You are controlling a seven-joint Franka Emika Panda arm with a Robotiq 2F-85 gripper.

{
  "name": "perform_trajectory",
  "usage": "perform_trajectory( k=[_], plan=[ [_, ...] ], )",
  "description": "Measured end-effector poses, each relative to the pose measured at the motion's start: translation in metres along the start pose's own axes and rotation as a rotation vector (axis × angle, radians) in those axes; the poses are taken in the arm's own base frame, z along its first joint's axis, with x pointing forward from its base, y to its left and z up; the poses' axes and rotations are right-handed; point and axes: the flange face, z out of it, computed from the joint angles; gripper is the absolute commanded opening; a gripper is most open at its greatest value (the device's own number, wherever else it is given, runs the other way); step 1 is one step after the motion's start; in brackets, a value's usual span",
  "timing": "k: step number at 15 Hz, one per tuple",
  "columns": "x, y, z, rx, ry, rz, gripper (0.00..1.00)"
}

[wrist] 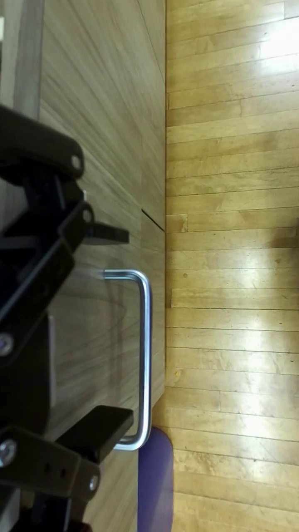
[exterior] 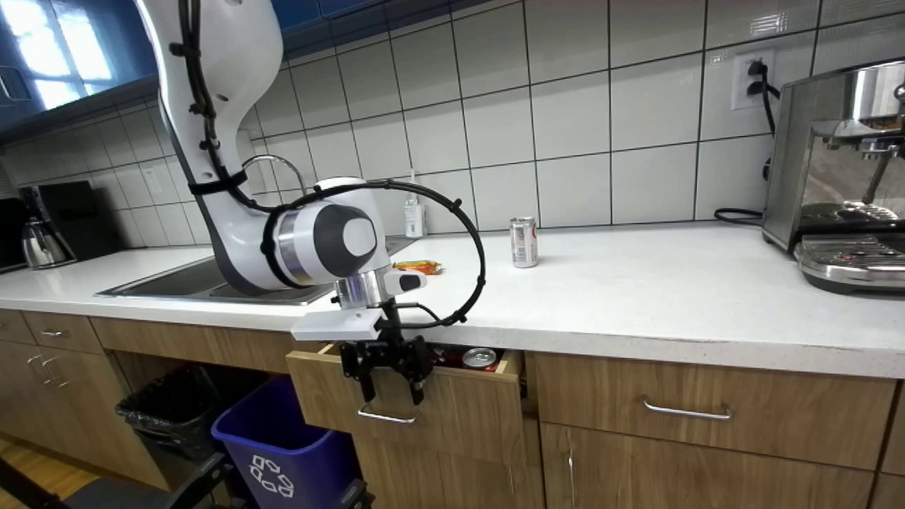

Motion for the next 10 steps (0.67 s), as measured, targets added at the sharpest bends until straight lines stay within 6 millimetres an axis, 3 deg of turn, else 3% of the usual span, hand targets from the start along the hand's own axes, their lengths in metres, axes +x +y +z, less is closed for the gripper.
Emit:
perform_trajectory(
  k=[10],
  plan=[
    [0.024,0.001,-0.003,-0.007,0.034,-0.001,1.0]
  ],
)
